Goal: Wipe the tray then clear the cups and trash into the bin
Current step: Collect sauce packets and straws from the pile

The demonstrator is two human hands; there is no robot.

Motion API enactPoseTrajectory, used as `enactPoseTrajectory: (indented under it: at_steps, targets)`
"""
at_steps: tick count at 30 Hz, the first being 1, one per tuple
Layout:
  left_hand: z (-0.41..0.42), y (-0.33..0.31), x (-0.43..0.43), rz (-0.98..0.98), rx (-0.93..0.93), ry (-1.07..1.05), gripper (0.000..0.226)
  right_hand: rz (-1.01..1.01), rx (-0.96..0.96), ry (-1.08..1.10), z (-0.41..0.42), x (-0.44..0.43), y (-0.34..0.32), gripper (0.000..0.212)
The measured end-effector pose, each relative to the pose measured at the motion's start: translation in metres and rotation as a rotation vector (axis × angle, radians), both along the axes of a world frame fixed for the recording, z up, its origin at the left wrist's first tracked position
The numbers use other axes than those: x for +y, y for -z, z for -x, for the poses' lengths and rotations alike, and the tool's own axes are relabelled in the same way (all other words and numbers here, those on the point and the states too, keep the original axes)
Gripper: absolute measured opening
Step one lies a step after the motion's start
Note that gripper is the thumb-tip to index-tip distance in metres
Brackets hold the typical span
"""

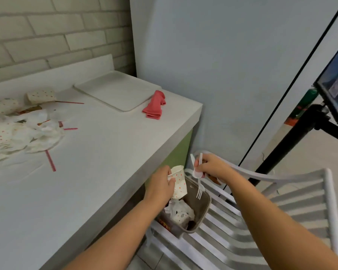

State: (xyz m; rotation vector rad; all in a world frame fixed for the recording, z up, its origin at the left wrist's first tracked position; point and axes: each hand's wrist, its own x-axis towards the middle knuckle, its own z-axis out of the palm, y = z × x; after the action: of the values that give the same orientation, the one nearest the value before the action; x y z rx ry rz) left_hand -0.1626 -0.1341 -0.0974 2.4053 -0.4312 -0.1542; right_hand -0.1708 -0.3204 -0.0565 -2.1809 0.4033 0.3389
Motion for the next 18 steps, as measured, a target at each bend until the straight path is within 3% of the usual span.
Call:
enactPoseTrajectory:
  at_steps: [3,7,12,18]
  targets:
    - [-0.002,0.021,-0.007,-0.056,0.049,0.007,0.009,-0.051,-0.007,0.053,0.004,-0.004,0.031,0.015]
    - [-0.001,0.039,-0.008,-0.142,0.15,0.009,0.032,-0.088,0.018,0.116,0.002,-0.008,0.062,0.024]
    - [-0.006,0.04,-0.001,-0.168,0.174,-0.033,0.039,-0.137,0.082,0.128,0.0,-0.003,0.089,0.02]
    - [-0.008,0.035,0.015,-0.14,0.149,-0.109,0.04,-0.122,0.204,-0.017,-0.009,0.017,0.106,0.011]
